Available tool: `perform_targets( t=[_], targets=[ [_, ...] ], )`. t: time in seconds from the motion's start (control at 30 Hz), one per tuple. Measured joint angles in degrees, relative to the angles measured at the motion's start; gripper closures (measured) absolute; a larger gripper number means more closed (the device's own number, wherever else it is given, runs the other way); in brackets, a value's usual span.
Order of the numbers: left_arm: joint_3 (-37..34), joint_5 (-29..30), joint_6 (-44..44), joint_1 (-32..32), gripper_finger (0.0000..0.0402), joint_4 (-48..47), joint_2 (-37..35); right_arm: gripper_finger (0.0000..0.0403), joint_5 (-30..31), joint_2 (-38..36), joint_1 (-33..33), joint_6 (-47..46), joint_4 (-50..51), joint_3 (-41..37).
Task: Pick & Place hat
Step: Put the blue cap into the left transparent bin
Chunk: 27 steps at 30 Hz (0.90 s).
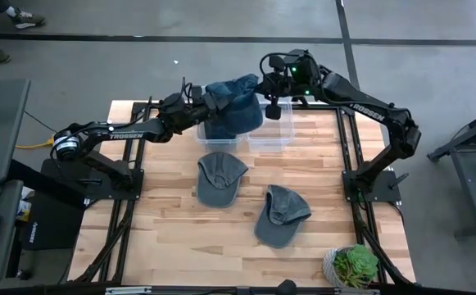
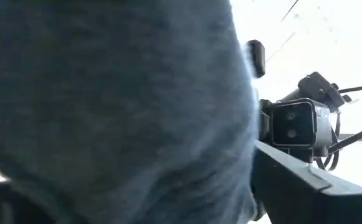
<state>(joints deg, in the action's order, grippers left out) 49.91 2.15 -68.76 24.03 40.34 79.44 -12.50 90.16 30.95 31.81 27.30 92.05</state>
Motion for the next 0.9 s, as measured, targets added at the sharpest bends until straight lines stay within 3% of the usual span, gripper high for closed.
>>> perform_targets(
  t=[0.17, 0.4, 0.73, 0.9],
  targets=[
    [0.00, 1.44, -0.12, 0.00, 0.0216, -0.20, 0.00, 0.0403, 0.00, -0.01, -0.23, 0.15, 0.43, 0.00],
    [0.00, 2.26, 0.24, 0.00, 0.0382, -0.55, -0.10, 0.0403, 0.12, -0.01, -0.22, 1.41, 2.02, -0.02],
    [0.00, 3.42, 2.27, -0.02, 0.0399, -0.87, -0.13, 0.0400, 0.16, -0.37, -0.19, 2.32, 3.75, -0.05],
    [0.00, 3.92, 2.50, -0.02, 0.0400, -0.81, -0.13, 0.0365, -0.85, -1.91, -0.16, 2.73, 3.46, -0.07]
  ],
)
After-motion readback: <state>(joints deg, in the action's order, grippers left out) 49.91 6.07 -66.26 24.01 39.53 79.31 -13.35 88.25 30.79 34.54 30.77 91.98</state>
